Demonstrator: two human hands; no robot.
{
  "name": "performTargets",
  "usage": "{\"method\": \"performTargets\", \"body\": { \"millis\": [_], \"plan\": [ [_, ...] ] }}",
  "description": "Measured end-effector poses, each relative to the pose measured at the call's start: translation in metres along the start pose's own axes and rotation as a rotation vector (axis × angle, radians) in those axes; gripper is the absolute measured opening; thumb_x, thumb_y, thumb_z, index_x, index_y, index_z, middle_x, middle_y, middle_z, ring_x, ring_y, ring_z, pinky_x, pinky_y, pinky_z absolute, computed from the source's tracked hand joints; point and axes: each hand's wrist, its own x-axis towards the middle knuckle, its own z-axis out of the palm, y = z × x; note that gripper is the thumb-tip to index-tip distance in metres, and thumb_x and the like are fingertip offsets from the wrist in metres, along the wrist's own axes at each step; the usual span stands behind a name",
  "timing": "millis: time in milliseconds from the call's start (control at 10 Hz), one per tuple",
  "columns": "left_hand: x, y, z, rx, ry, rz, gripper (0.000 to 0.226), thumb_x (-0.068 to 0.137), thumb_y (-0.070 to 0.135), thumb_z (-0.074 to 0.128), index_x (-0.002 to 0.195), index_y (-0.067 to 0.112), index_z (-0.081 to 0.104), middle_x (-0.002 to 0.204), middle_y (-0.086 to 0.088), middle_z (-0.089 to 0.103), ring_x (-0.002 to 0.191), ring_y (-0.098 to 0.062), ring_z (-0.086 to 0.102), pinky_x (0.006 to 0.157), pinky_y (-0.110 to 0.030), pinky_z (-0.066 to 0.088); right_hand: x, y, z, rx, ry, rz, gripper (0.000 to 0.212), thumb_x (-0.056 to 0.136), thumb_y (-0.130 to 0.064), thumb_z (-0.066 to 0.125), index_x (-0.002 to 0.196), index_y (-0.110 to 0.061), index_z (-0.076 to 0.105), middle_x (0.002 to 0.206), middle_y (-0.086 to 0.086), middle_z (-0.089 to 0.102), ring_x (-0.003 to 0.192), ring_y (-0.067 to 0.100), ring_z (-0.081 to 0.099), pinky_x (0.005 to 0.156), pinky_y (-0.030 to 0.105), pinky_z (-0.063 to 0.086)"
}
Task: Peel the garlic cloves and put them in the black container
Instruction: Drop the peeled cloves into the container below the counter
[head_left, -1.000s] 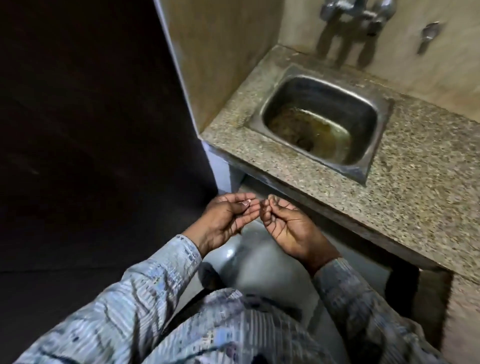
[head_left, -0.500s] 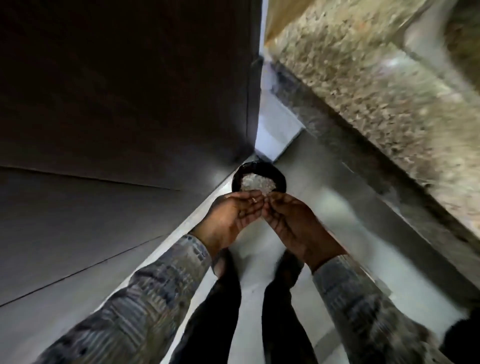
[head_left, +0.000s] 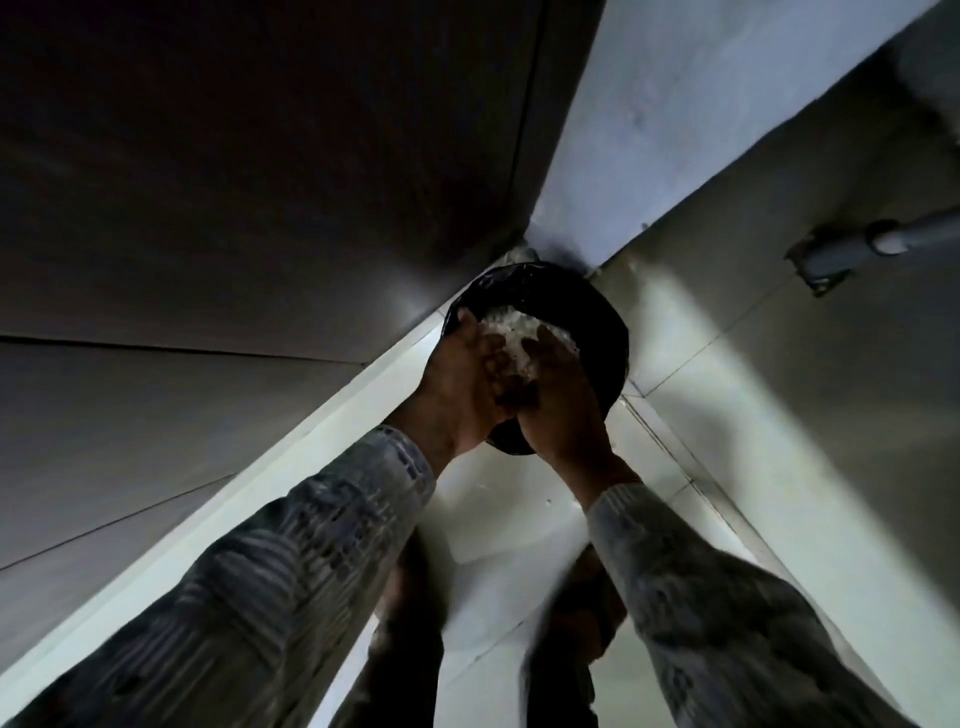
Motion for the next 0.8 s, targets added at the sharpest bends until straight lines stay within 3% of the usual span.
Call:
{"method": "performTargets", "body": {
  "millis": [100,200,300,400,500,600,700,800],
  "plan": [
    [-0.002,0.009,-0.003,-0.062,-0.057,-0.005,0.083,0.102,0.071,0.028,0.139,0.003,0.057,0.12,-0.015,0.072,0.114,-0.034,0.068,0.089,-0.042,0.057,-0.014,0.005,0.017,0.053,0.006,-0.215,0.052,0.107,-0.027,0.038,0.156,-0.011,0.043,0.163,0.006,0.039,0.154,0.018,0.03,0.128,0.039,0.022],
    [-0.007,0.005,0.005,0.008,0.002,0.082,0.078,0.103,0.067,0.029,0.139,0.005,0.059,0.127,-0.016,0.07,0.118,-0.032,0.067,0.096,-0.042,0.055,-0.004,-0.005,0.016,0.334,0.01,0.086,0.04,0.109,-0.035,0.037,0.14,-0.024,0.059,0.149,0.004,0.056,0.14,0.015,0.049,0.122,0.044,0.034],
    [-0.02,-0.02,0.017,0.134,0.059,0.318,0.058,0.097,0.056,0.049,0.136,0.015,0.063,0.131,-0.003,0.069,0.121,-0.019,0.065,0.106,-0.04,0.052,0.018,-0.046,-0.022,1.108,-0.017,0.647,0.026,0.107,-0.042,0.048,0.111,-0.027,0.069,0.12,0.002,0.073,0.11,0.013,0.066,0.109,0.04,0.047],
    [-0.015,-0.028,0.019,0.222,0.11,0.449,0.046,0.099,0.041,0.051,0.137,0.019,0.063,0.135,-0.002,0.067,0.129,-0.02,0.061,0.115,-0.047,0.044,0.015,-0.068,-0.033,1.249,-0.058,0.627,0.036,0.102,-0.046,0.057,0.121,-0.019,0.069,0.122,0.001,0.073,0.115,0.015,0.067,0.11,0.036,0.043],
    [-0.031,-0.027,0.031,0.232,0.049,0.463,0.052,0.112,0.036,0.034,0.152,0.003,0.042,0.154,-0.023,0.044,0.146,-0.035,0.039,0.124,-0.053,0.025,0.003,-0.071,-0.023,1.107,0.022,0.451,0.055,0.088,-0.053,0.059,0.138,-0.03,0.06,0.143,-0.007,0.062,0.135,0.011,0.055,0.118,0.035,0.038],
    [-0.058,-0.023,0.038,-0.58,-0.195,0.009,0.053,0.111,0.03,0.042,0.154,-0.002,0.035,0.157,-0.024,0.034,0.149,-0.036,0.03,0.123,-0.061,0.019,0.008,-0.058,-0.028,1.096,0.036,0.499,0.054,0.086,-0.055,0.064,0.134,-0.03,0.062,0.141,-0.007,0.062,0.135,0.014,0.055,0.114,0.033,0.043],
    [-0.063,-0.041,0.058,0.21,0.272,0.352,0.043,0.108,0.035,0.051,0.148,0.019,0.05,0.148,0.0,0.049,0.14,-0.018,0.043,0.121,-0.04,0.031,0.018,-0.046,-0.041,1.095,-0.062,0.538,0.047,0.102,-0.039,0.056,0.143,-0.015,0.057,0.139,0.006,0.062,0.137,0.028,0.054,0.095,0.023,0.053],
    [-0.042,-0.04,0.059,0.065,0.133,0.357,0.051,0.095,0.065,0.055,0.128,0.028,0.065,0.139,-0.004,0.064,0.121,-0.016,0.061,0.111,-0.039,0.044,0.013,-0.06,-0.047,1.094,-0.138,0.508,0.041,0.104,-0.042,0.056,0.135,-0.018,0.065,0.134,0.001,0.068,0.132,0.023,0.057,0.1,0.016,0.048]
  ]
}}
